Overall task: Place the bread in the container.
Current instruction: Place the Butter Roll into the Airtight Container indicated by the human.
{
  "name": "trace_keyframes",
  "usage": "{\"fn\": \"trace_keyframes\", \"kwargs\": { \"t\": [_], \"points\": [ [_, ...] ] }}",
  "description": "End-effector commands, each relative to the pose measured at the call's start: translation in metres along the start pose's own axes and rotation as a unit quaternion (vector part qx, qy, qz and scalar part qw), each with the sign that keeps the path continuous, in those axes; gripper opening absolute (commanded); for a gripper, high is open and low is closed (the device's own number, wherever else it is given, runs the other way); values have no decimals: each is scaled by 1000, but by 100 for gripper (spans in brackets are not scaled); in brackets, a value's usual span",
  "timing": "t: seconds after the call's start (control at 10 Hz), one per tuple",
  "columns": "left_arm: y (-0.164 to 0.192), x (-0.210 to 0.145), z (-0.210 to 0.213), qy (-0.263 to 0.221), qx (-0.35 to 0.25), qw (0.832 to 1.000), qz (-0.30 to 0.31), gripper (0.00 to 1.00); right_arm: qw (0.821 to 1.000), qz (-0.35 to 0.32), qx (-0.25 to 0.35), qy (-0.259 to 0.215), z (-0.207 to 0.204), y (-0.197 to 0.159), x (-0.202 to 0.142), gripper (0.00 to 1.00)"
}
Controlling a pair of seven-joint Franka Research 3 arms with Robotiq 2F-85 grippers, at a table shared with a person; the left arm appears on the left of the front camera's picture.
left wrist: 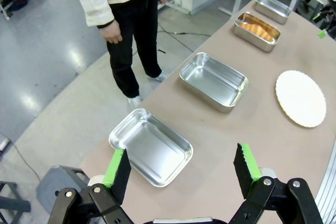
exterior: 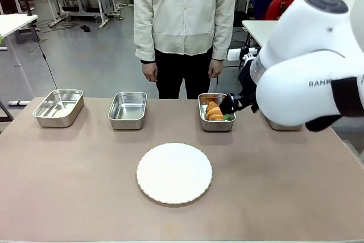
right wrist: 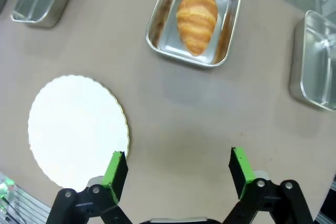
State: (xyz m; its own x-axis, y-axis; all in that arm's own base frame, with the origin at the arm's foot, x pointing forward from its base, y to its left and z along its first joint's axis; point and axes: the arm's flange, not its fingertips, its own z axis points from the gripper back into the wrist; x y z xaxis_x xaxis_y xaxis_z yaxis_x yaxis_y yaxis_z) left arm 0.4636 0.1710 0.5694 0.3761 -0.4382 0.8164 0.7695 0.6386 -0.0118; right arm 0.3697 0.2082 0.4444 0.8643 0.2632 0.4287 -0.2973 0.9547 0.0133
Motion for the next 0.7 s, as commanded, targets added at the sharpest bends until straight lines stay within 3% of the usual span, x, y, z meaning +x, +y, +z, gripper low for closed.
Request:
{"fn": "trace_keyframes", "kwargs": {
  "t": [0.0,0.1,0.6],
  "points": [
    [-2,0,2,-2,-3,1000,-5,100,999,-13,23,-21,-5,-1,-2,100],
    [-2,0,2,-2,-3,1000,-5,100,1000,0,0,0,0,0,0,100],
    [-2,0,2,-2,-3,1000,-5,100,1000,0,0,0,0,0,0,100]
  ]
}}
